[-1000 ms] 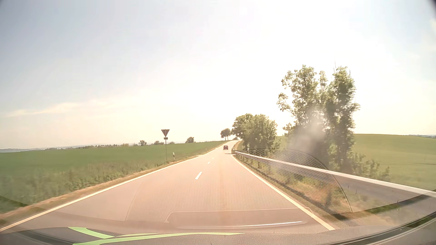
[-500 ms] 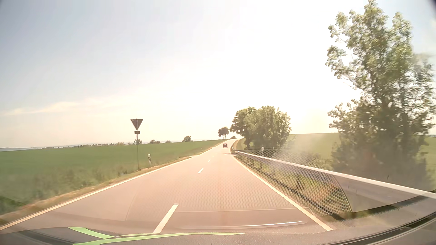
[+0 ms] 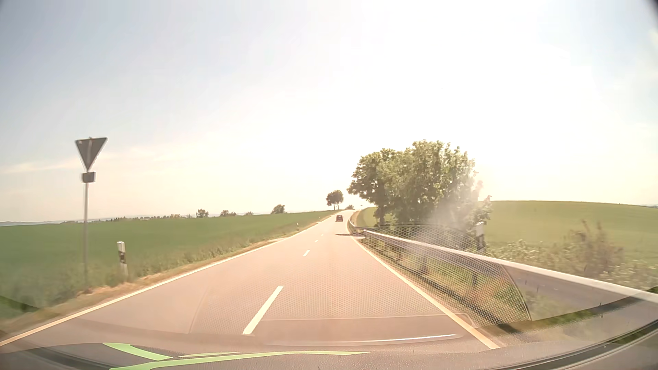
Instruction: Follow the waypoints while adhering to traffic rules and regulations
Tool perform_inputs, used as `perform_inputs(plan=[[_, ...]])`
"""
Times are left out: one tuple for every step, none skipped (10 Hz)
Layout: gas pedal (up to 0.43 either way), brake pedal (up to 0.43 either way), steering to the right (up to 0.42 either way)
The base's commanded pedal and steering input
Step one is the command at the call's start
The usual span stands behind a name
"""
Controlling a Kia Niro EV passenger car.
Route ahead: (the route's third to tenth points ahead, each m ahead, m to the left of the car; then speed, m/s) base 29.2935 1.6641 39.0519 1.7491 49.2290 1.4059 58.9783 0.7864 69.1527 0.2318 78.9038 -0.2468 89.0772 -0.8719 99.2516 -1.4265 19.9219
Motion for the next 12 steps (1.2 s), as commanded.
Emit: perform_inputs(plan=[[0.189,0.0,0.0],[0.189,0.0,0.0],[0.177,0.0,0.0],[0.169,0.0,0.001],[0.169,0.0,0.001],[0.169,0.0,0.002],[0.169,0.0,0.002],[0.169,0.0,0.002],[0.169,0.0,0.002],[0.169,0.0,0.002],[0.169,0.0,0.002],[0.157,0.0,0.002]])
